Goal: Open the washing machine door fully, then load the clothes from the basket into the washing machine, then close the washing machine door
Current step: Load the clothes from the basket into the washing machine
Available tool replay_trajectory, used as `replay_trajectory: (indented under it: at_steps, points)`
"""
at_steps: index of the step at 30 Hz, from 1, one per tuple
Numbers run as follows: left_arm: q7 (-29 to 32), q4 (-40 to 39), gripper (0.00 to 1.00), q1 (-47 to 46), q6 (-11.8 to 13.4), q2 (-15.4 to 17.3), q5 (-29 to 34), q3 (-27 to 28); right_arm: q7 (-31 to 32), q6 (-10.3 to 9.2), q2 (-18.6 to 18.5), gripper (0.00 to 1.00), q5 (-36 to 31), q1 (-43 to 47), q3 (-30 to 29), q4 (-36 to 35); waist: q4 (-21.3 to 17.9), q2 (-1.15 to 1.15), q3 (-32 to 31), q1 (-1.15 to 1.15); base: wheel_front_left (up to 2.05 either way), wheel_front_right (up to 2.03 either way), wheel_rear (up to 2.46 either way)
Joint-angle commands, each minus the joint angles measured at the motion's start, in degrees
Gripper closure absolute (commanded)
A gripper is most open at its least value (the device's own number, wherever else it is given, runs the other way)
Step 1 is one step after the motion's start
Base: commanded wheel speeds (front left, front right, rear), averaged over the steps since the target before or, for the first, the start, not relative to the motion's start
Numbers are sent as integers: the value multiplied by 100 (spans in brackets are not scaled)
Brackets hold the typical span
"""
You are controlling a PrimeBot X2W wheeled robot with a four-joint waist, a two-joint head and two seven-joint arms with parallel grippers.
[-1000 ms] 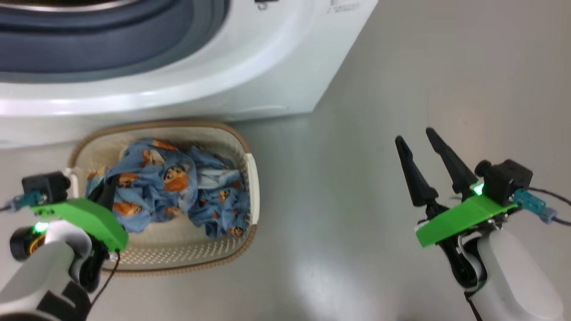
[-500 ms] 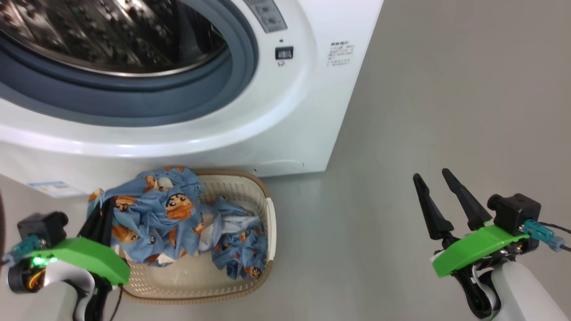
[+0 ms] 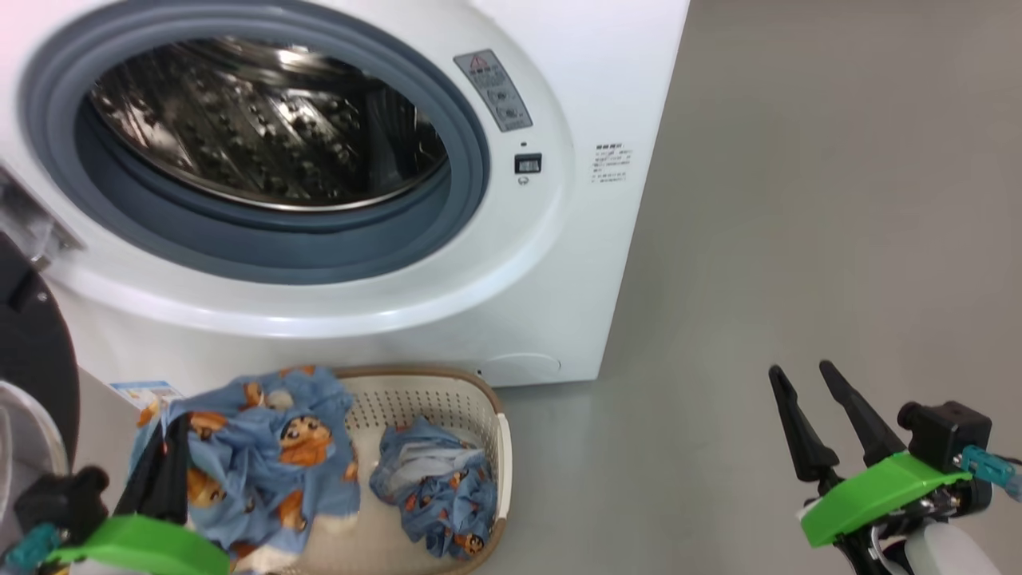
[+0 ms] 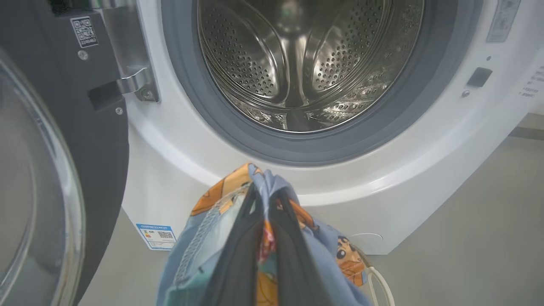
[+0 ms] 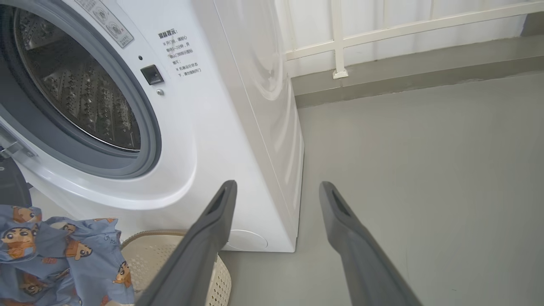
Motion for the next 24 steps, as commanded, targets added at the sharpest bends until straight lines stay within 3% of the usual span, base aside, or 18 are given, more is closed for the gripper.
replay_trajectory:
  at_steps: [1,11,24]
  points:
    - [-76,-280,100,53,-8,122,85,316,-68,9,-89,0,79,118,72,-119,20,0,-197,0,0,0,0]
    - [-76,-1169,100,1024,-8,-215,298,931,-68,9,-132,0,128,398,-79,-182,-47,0,-346,0,0,0,0]
    - [-76,-1313,100,765,-8,-219,243,772,-68,9,-41,0,48,369,-115,-289,-113,0,-62,0,0,0,0]
